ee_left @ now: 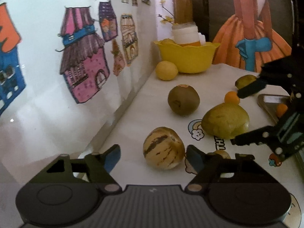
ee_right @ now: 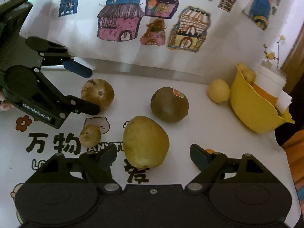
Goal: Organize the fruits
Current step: 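Move the left tool to a striped melon while the right tool approaches a large yellow-green pear, then close the left tool on the striped melon while the right tool closes on the pear, then carry the melon in the left tool over the tray while the right tool carries the pear there, then lower and open the left tool on the tray while the right tool releases the pear there, then withdraw both open tools from the tray back over the table, then move the left tool to a small orange while the right tool approaches a brownish-yellow fruit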
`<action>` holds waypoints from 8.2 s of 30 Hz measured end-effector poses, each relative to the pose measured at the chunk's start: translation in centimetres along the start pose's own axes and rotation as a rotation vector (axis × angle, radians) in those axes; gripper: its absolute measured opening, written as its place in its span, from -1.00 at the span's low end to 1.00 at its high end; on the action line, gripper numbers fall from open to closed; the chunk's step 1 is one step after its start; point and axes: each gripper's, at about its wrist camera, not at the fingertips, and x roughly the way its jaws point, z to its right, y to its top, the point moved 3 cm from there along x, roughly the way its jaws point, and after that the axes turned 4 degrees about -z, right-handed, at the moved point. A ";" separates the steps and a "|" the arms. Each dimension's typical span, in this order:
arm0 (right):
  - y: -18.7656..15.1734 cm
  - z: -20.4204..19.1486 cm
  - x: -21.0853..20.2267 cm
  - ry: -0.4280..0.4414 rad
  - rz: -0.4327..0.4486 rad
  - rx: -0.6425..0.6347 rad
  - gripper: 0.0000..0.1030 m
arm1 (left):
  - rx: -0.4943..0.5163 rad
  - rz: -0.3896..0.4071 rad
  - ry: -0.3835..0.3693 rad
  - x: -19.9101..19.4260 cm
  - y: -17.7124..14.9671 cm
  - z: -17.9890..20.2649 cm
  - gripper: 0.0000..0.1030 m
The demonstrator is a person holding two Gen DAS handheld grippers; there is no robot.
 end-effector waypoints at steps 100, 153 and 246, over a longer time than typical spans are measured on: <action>-19.3 0.4 -14.6 -0.530 0.039 0.186 0.11 | 0.115 -0.038 -0.428 -6.3 -1.1 19.1 -0.05; -20.4 1.5 -14.0 -0.462 0.040 0.309 0.55 | 0.121 -0.052 -0.409 -6.4 -0.9 20.6 0.36; -8.4 17.9 -2.0 -0.089 -0.082 0.875 0.98 | 0.012 0.004 -0.134 1.0 9.1 11.3 0.99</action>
